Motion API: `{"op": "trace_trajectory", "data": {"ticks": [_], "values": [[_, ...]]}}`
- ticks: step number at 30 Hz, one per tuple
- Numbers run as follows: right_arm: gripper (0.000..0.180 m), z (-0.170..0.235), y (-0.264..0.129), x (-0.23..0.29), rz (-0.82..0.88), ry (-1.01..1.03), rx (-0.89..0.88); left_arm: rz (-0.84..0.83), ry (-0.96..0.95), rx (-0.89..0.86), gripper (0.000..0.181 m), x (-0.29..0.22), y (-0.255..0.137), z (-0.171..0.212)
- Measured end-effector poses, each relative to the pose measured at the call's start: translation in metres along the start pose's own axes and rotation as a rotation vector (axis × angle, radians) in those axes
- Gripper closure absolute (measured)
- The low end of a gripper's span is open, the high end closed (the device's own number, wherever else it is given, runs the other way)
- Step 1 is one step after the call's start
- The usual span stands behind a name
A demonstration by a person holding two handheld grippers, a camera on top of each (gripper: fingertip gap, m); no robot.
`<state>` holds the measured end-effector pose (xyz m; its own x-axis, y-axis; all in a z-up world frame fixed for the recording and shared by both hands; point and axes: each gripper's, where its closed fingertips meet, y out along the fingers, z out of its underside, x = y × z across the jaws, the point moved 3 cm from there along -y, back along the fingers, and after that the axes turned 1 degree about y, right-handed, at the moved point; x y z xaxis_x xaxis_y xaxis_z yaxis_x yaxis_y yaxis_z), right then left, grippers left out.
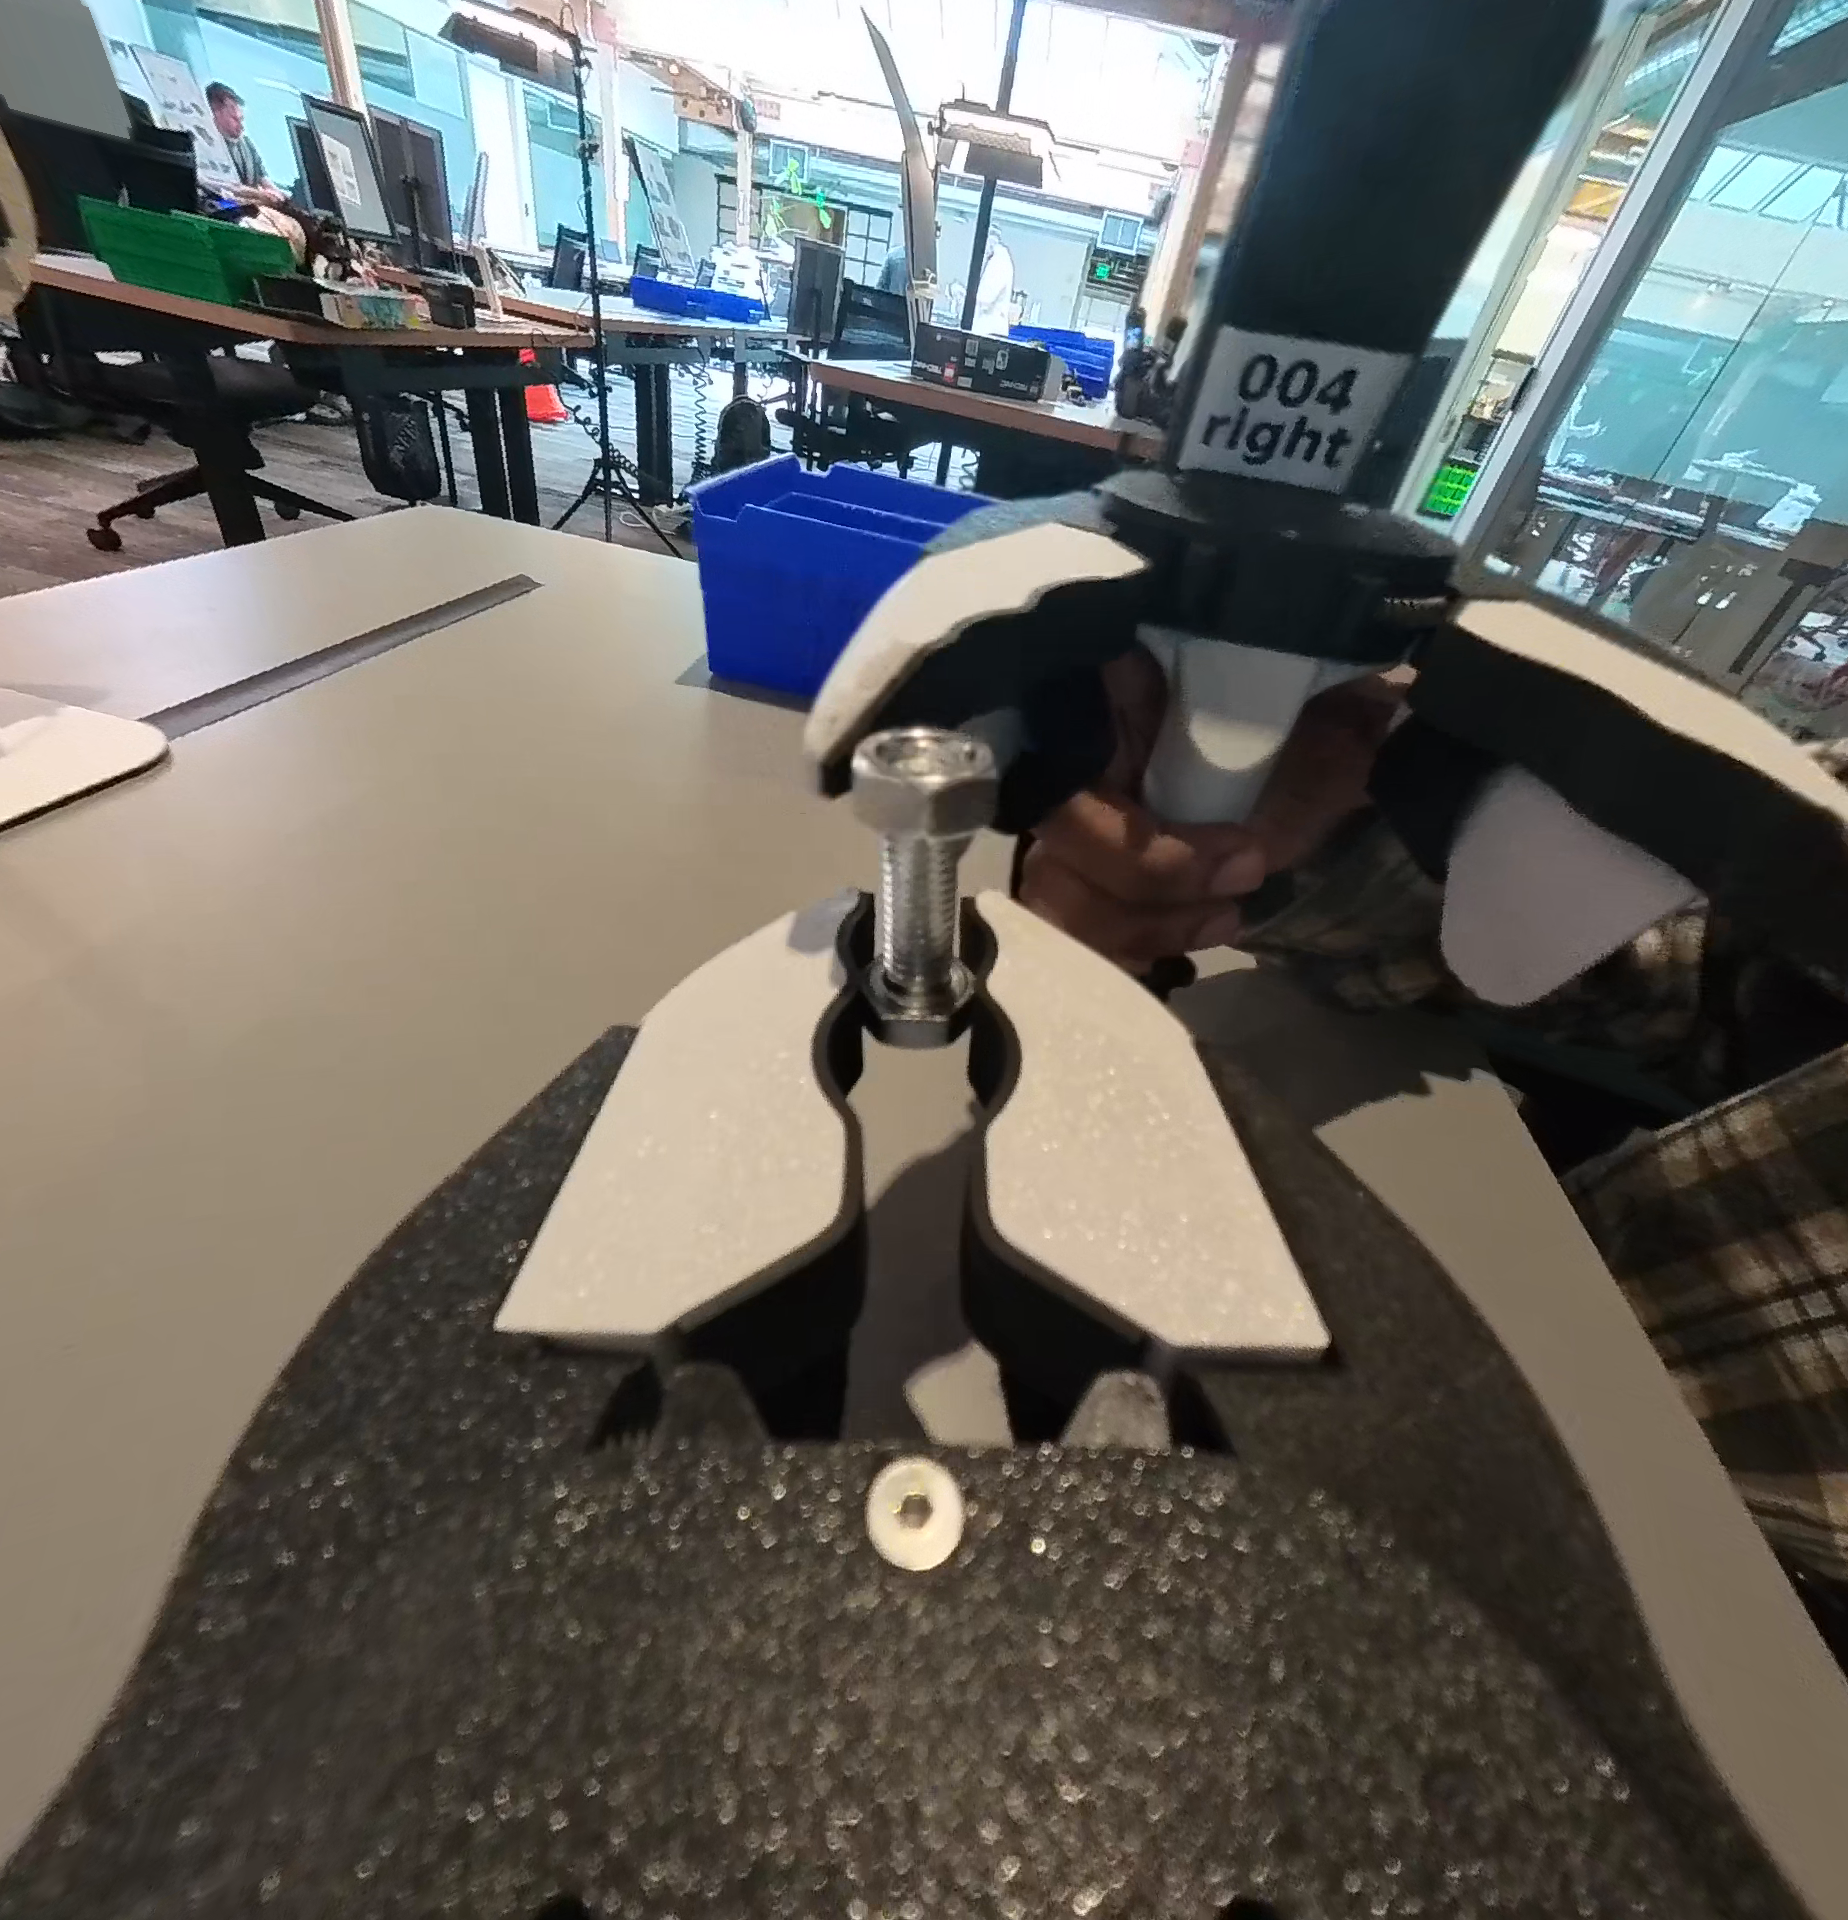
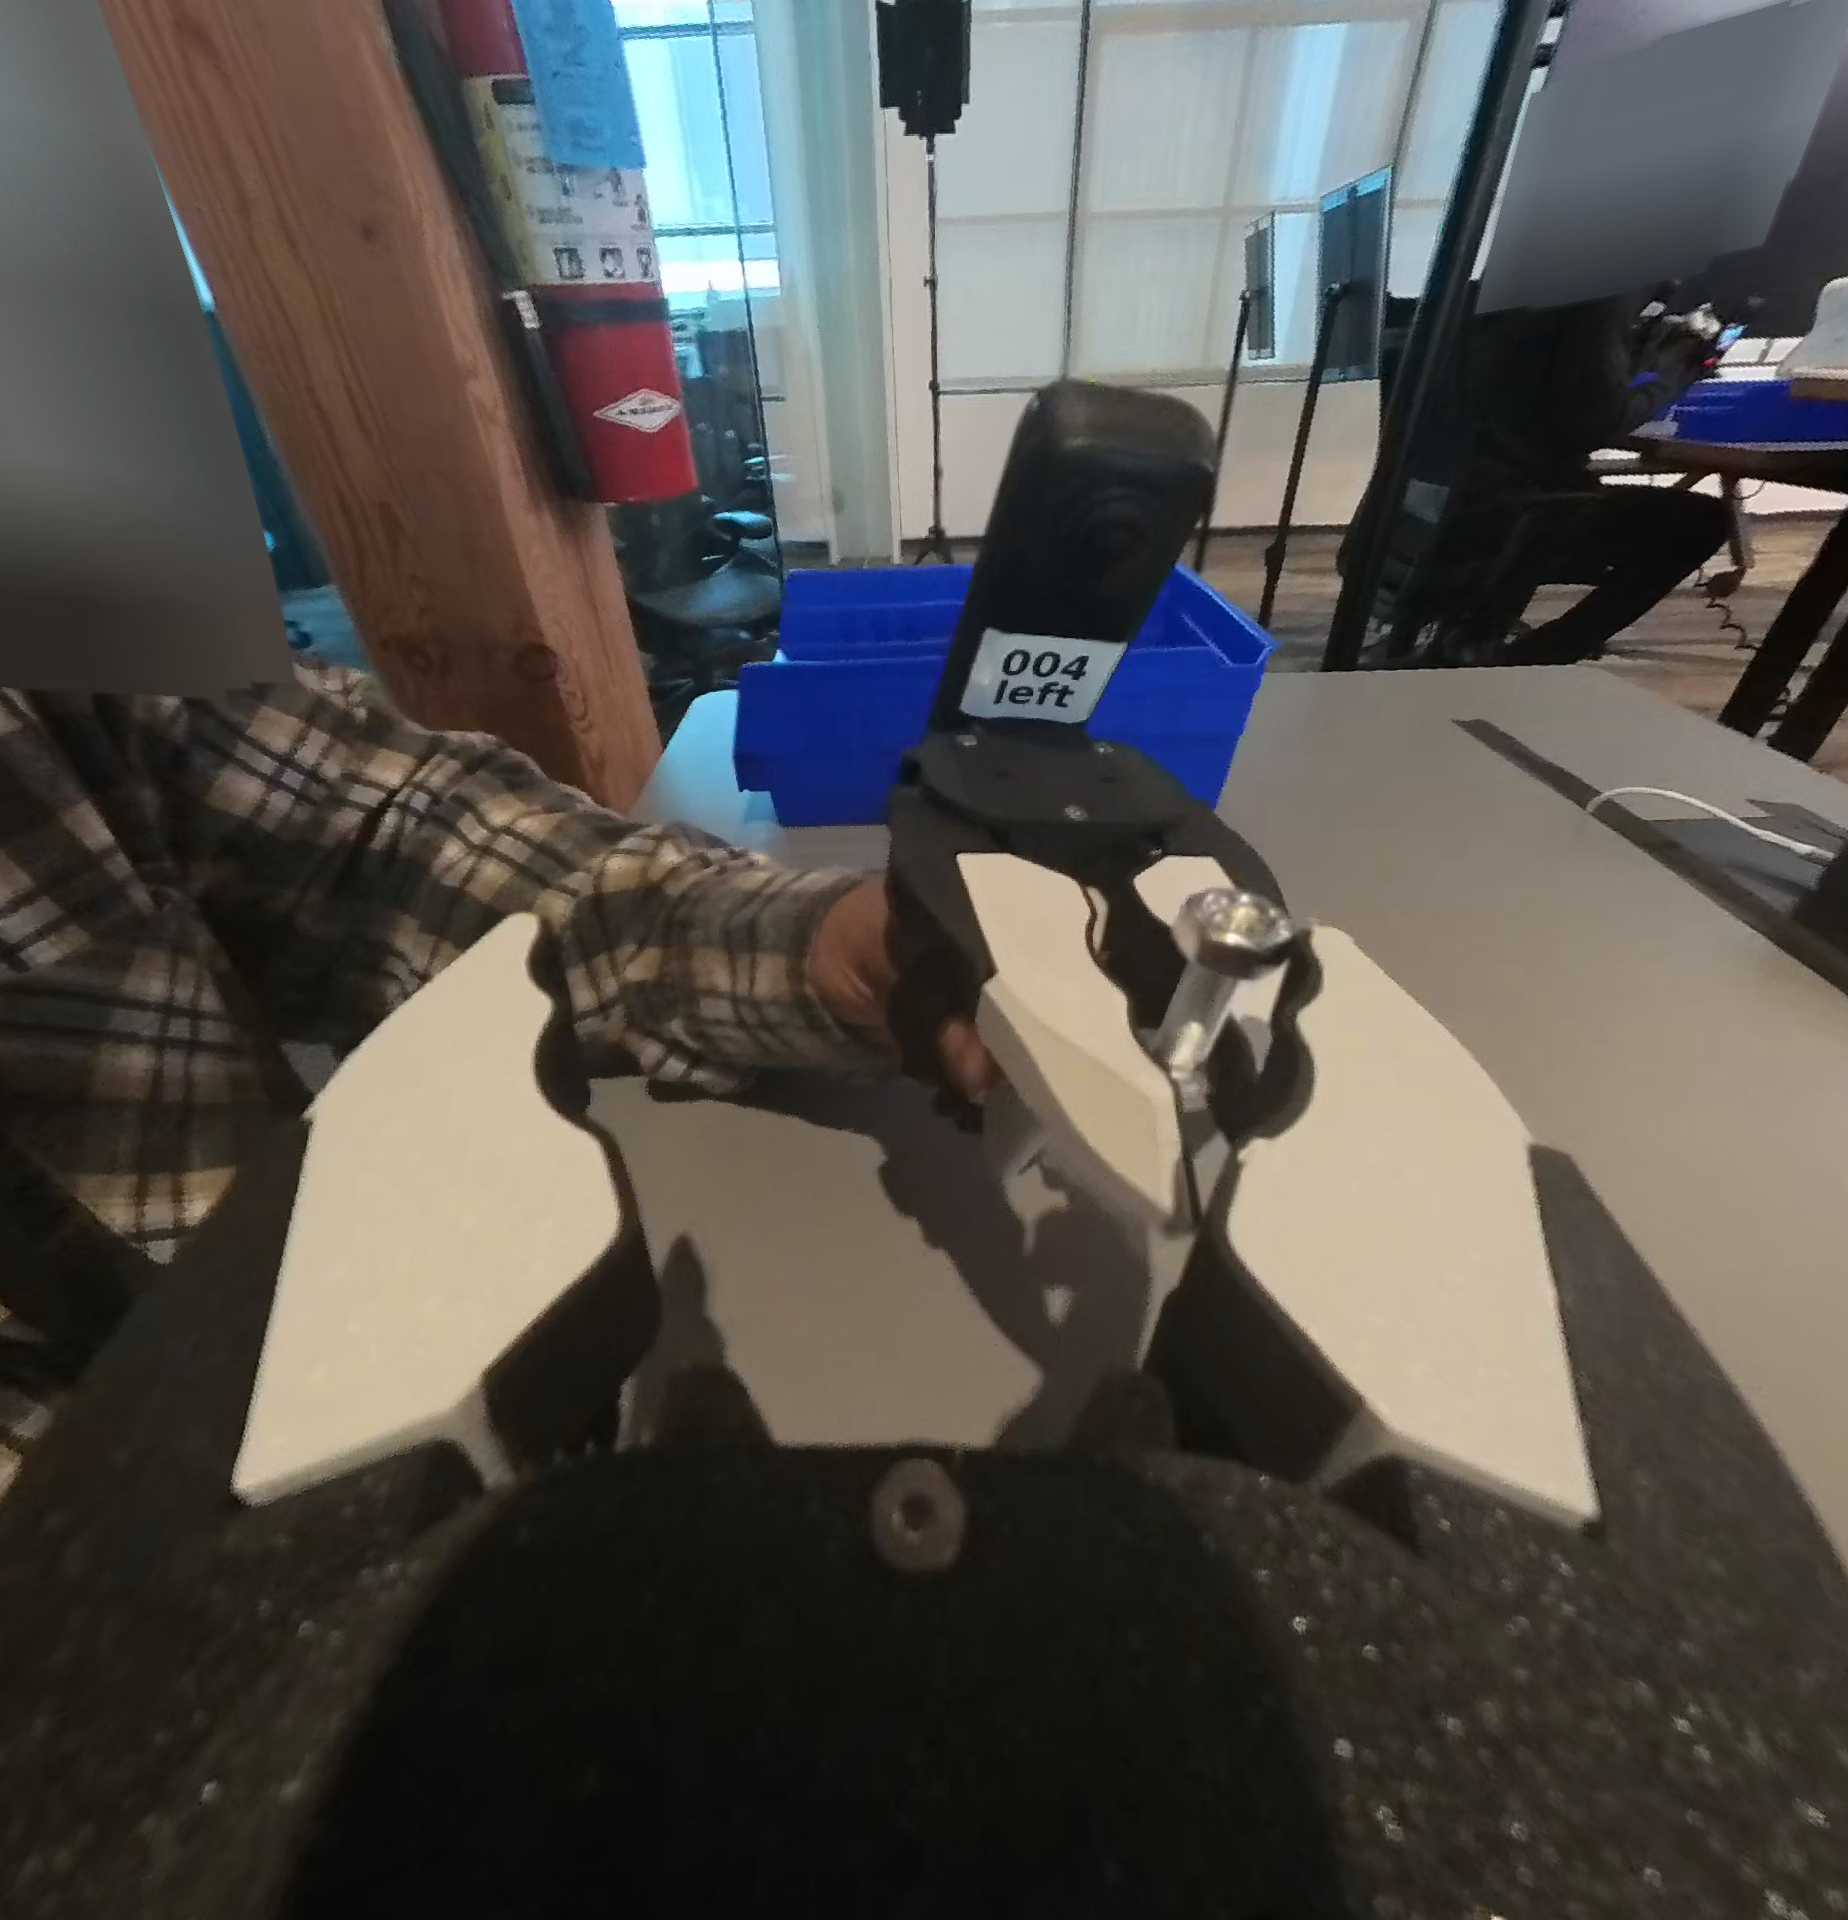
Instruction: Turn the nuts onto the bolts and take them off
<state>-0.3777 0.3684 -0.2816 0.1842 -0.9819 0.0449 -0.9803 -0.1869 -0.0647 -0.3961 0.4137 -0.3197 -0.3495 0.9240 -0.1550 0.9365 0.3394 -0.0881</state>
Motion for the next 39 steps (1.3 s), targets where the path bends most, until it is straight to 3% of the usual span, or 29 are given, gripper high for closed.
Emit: {"op": "trace_trajectory", "data": {"ticks": [16, 22, 28, 34, 39], "values": [[0.052, -0.002, -0.011, 0.008, 0.055, -0.003, -0.03, 0.01, 0.001, -0.003, 0.166, -0.001, 0.0, -0.002], [0.046, -0.003, 0.007, 0.002, 0.021, 0.03, -0.038, 0.015, 0.023, 0.013, 0.166, -0.007, 0.005, 0.0], [0.044, -0.007, -0.01, 0.008, 0.096, 0.011, -0.074, 0.004, 0.006, -0.001, 0.166, -0.002, -0.001, -0.003], [0.041, -0.005, 0.009, 0.005, 0.041, 0.041, -0.071, 0.019, 0.019, -0.001, 0.166, -0.008, 0.003, -0.002], [0.04, -0.004, -0.005, 0.019, 0.113, -0.003, -0.075, 0.001, 0.005, -0.014, 0.166, -0.001, -0.003, -0.005]]}}
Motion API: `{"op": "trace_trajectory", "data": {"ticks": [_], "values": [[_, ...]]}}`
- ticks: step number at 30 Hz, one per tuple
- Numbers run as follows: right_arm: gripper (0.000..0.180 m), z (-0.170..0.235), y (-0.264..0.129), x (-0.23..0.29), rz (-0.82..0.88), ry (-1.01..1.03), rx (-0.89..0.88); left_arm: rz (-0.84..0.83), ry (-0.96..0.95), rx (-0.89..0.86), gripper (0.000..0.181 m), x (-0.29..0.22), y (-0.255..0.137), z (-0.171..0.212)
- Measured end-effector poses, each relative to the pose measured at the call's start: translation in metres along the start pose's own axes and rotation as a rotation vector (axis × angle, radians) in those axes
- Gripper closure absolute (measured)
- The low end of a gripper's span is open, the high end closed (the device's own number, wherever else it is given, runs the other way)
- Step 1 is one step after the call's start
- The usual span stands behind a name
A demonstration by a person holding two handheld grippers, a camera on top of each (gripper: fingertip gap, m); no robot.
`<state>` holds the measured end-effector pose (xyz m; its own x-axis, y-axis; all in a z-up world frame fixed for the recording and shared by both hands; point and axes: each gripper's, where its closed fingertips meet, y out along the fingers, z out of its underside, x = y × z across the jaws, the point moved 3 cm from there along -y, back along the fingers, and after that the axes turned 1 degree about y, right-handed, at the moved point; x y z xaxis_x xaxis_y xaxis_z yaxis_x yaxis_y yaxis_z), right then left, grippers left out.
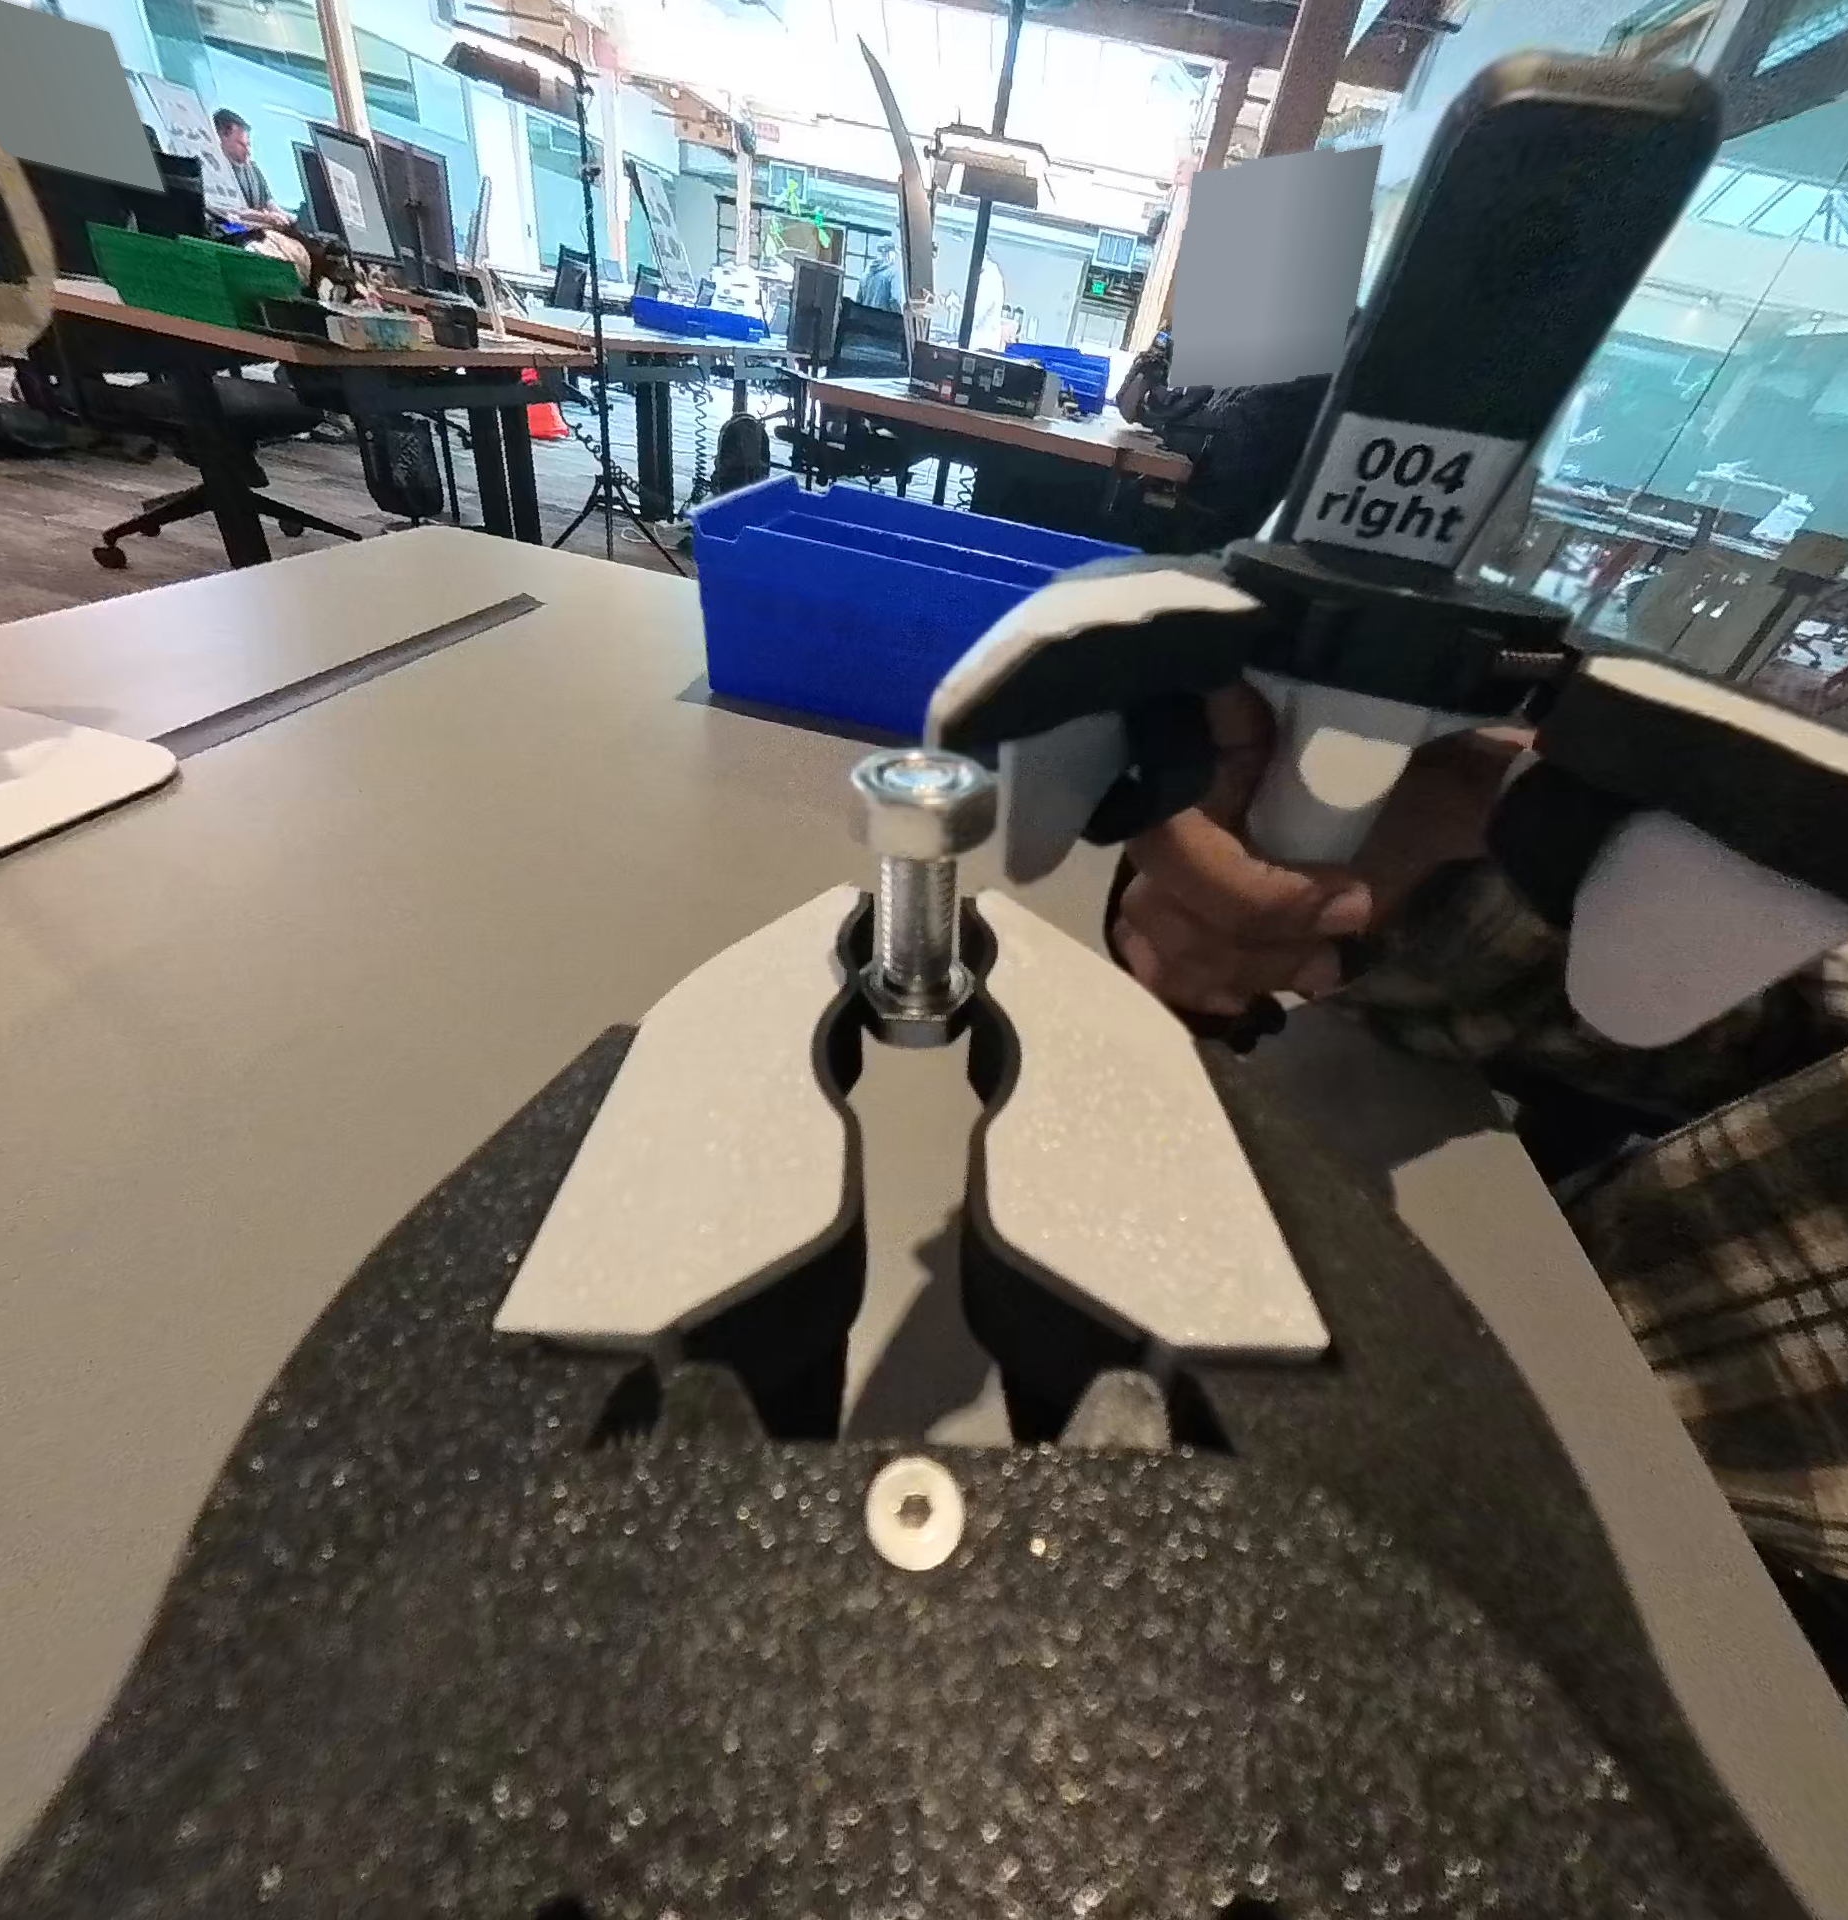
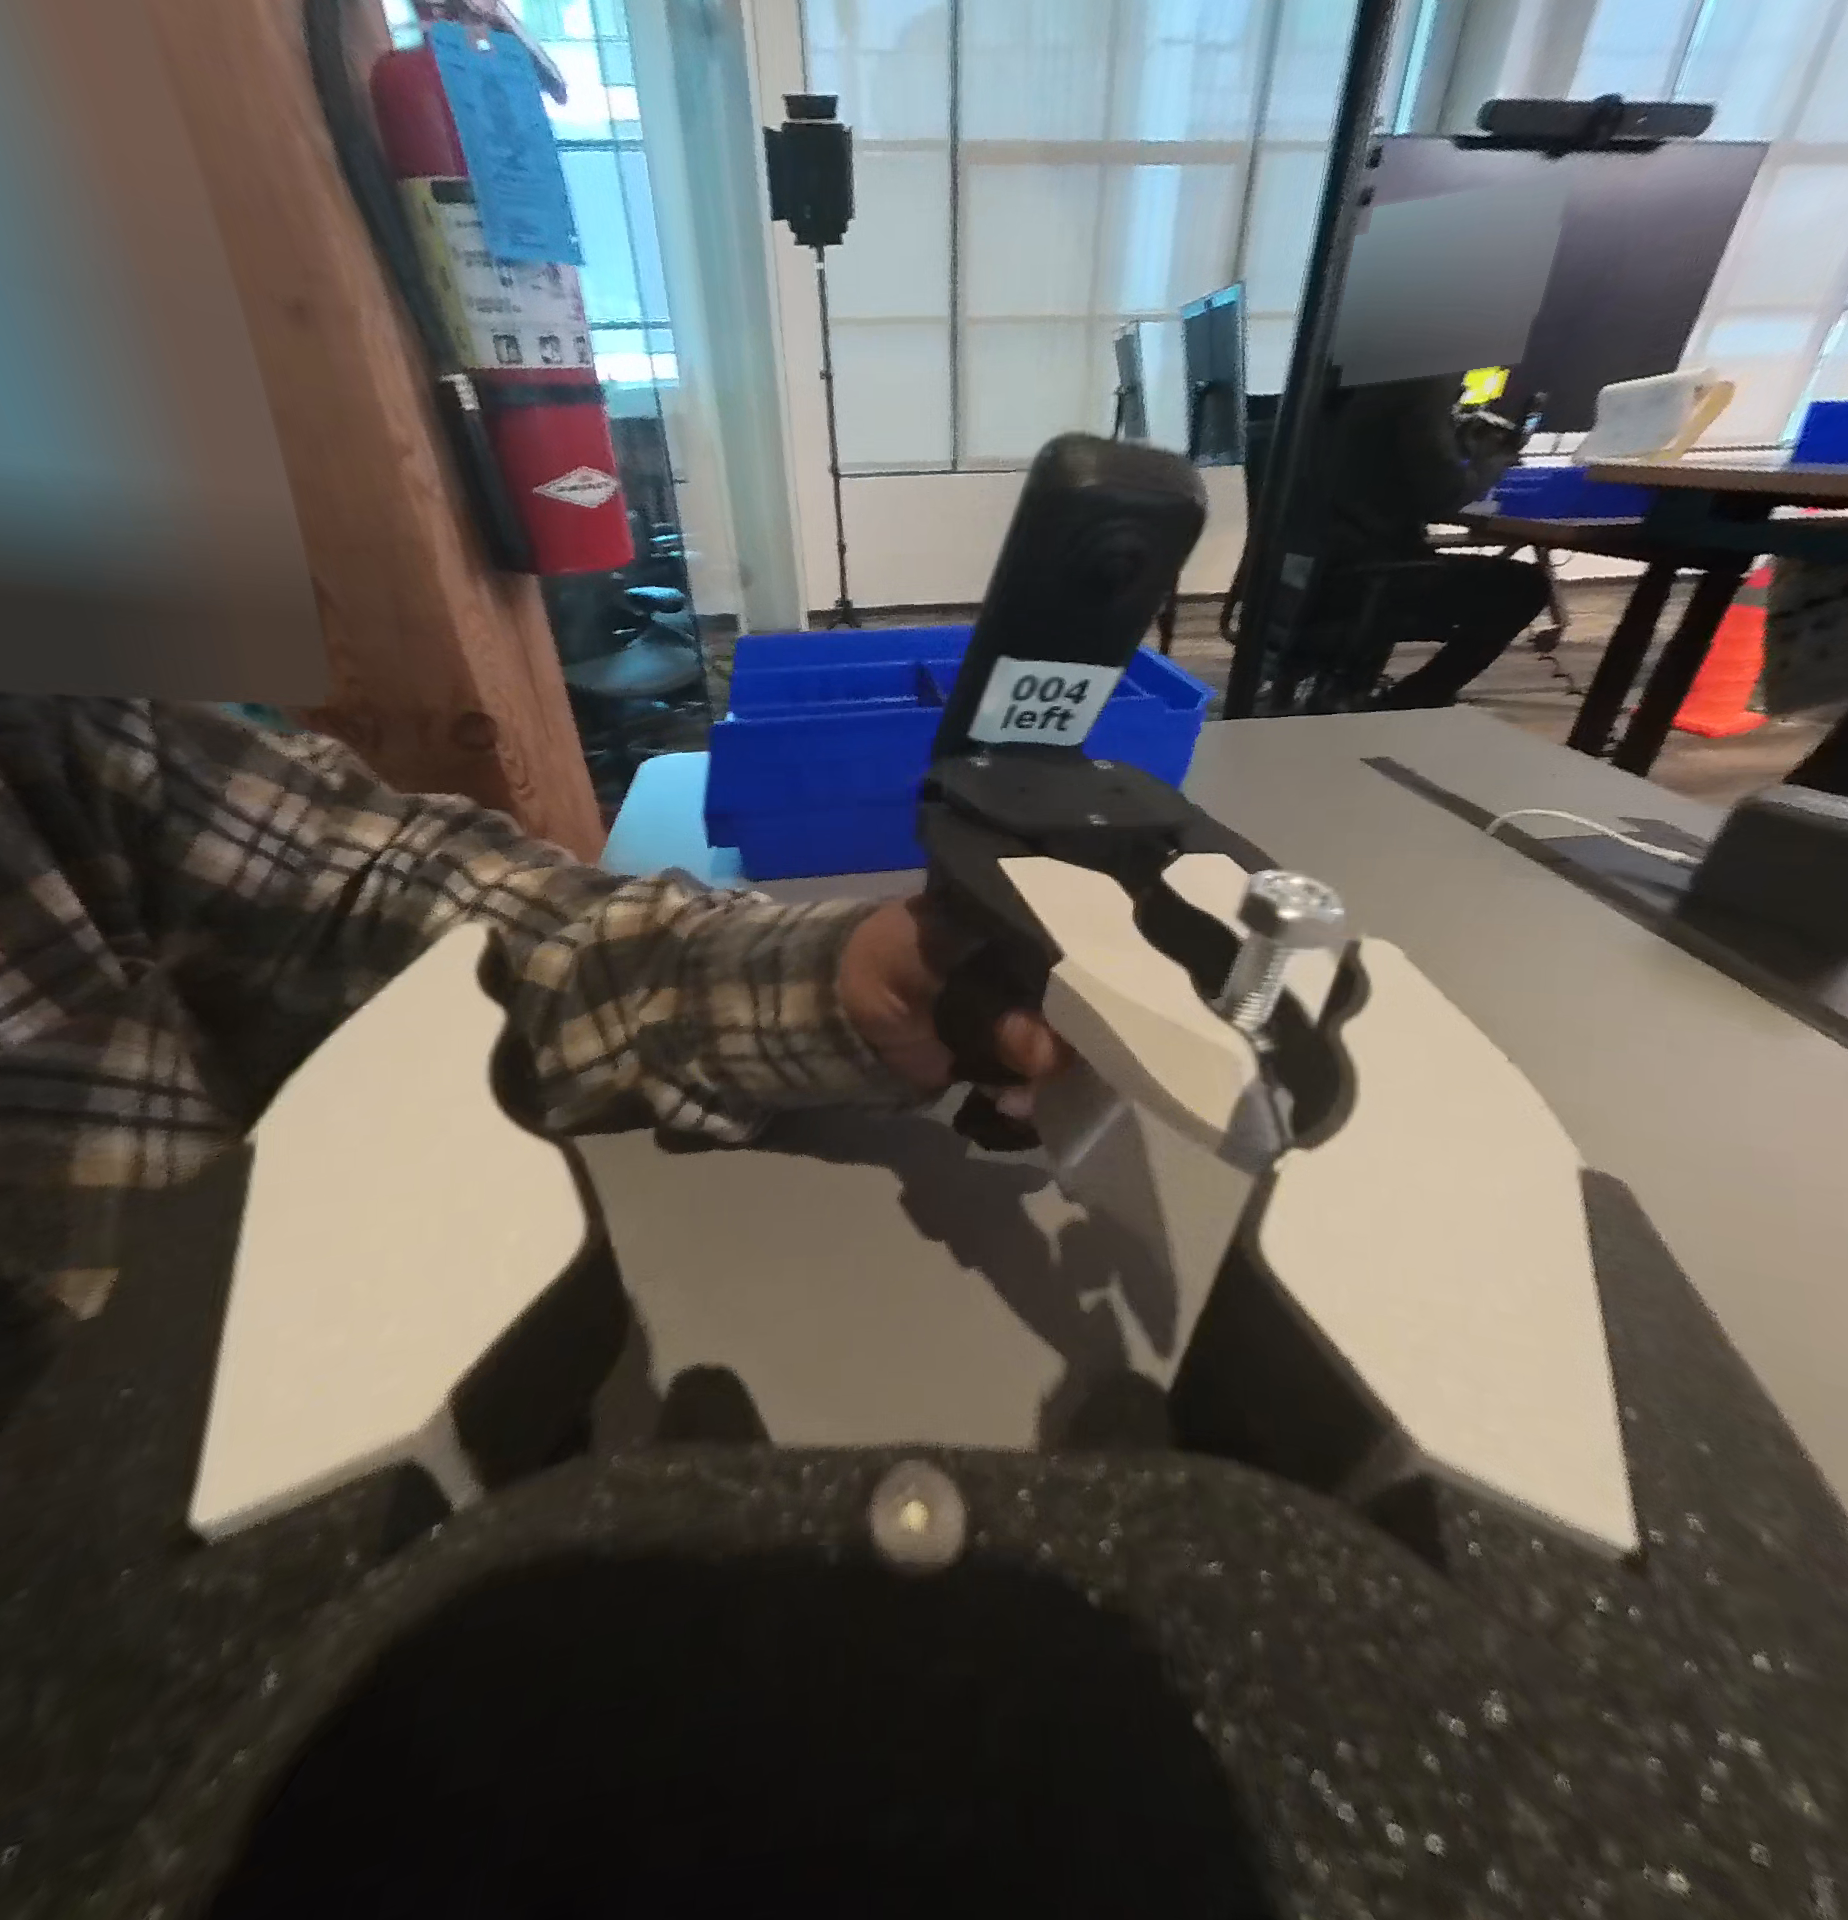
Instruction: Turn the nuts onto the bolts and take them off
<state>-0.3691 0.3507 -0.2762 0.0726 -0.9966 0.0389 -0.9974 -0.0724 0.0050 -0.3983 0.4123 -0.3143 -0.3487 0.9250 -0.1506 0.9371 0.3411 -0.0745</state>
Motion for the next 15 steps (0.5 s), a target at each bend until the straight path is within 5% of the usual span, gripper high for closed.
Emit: {"op": "trace_trajectory", "data": {"ticks": [15], "values": [[0.037, -0.008, 0.007, -0.005, 0.04, -0.008, -0.036, 0.017, 0.002, -0.007, 0.166, -0.004, 0.003, 0.0]]}}
